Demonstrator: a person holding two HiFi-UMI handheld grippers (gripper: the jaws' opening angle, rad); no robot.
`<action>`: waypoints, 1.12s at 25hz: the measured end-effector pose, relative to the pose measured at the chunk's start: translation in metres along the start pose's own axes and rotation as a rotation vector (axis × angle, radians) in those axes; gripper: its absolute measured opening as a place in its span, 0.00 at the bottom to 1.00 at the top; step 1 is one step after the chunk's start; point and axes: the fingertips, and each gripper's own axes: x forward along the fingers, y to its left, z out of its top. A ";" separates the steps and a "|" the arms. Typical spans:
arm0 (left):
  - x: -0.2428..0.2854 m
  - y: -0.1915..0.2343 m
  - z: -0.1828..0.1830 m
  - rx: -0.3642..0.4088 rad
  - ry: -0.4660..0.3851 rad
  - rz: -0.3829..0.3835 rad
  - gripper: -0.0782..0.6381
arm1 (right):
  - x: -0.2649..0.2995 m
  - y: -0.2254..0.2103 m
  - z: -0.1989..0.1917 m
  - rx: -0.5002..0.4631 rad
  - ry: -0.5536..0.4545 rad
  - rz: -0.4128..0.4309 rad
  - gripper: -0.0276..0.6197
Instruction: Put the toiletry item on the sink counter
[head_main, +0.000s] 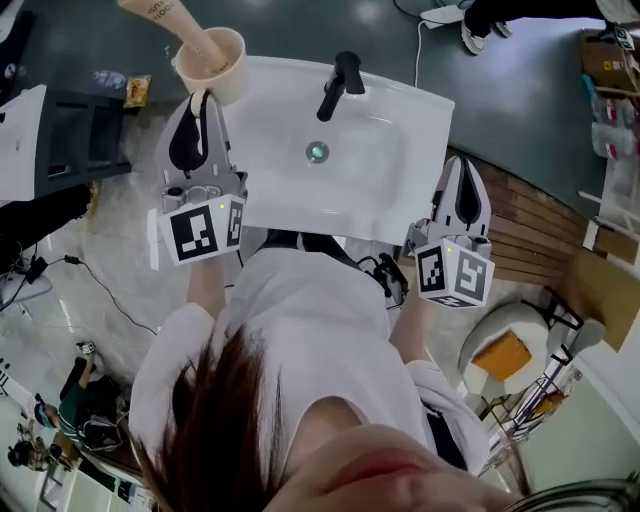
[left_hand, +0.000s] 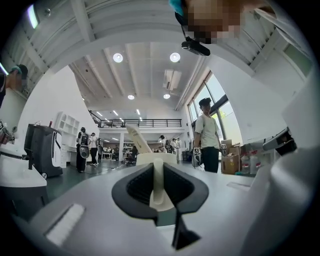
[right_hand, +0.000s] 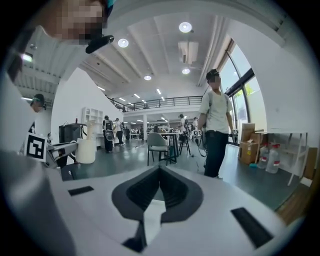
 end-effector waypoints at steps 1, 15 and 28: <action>0.002 0.001 -0.002 -0.002 -0.003 0.004 0.17 | 0.000 0.002 -0.002 0.000 0.005 0.003 0.05; 0.025 0.016 -0.056 -0.022 0.037 0.051 0.17 | 0.002 0.021 -0.041 0.016 0.090 0.028 0.05; 0.041 0.029 -0.115 -0.036 0.099 0.064 0.17 | -0.009 0.039 -0.080 0.032 0.178 0.033 0.05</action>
